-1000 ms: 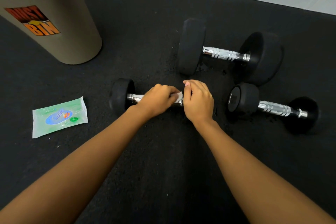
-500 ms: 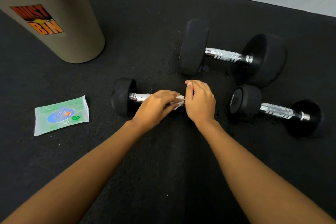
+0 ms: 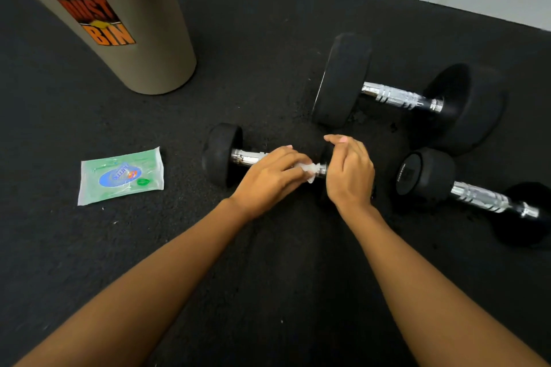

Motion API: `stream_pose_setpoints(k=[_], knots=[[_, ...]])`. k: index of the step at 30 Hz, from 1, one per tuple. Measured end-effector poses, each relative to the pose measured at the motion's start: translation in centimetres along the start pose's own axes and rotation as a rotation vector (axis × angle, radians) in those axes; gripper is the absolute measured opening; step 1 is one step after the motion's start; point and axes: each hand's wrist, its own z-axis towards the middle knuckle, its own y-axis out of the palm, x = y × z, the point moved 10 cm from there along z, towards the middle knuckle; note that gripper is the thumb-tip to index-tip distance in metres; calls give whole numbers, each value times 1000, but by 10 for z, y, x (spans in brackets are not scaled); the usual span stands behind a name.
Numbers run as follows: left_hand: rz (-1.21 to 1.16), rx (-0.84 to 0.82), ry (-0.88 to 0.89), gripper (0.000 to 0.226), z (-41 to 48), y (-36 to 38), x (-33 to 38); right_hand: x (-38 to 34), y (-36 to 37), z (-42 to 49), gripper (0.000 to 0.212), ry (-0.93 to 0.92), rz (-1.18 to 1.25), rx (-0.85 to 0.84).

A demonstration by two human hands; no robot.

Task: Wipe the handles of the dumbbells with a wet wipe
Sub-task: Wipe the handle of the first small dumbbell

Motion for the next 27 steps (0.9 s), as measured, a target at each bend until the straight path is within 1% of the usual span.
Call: stream_pose_setpoints(k=[3, 6, 10, 16, 19, 22, 25, 27], knots=[[53, -17, 51, 11, 1, 11, 8, 1, 0, 0, 58, 21, -2, -13], [92, 23, 64, 9, 0, 11, 9, 3, 0, -1, 51, 35, 2, -21], [112, 44, 87, 10, -5, 5, 7, 1, 0, -2, 56, 16, -3, -17], [74, 53, 131, 16, 6, 6, 17, 2, 0, -3, 54, 21, -1, -23], [50, 39, 119, 19, 7, 2, 15, 1, -1, -2, 57, 17, 5, -20], [22, 44, 69, 19, 9, -2, 8, 0, -1, -3, 57, 11, 6, -20], [-27, -3, 24, 21, 17, 2, 6, 0, -1, -3, 58, 15, 6, -20], [-13, -7, 14, 22, 17, 4, 5, 0, -1, -2, 59, 19, 9, -22]])
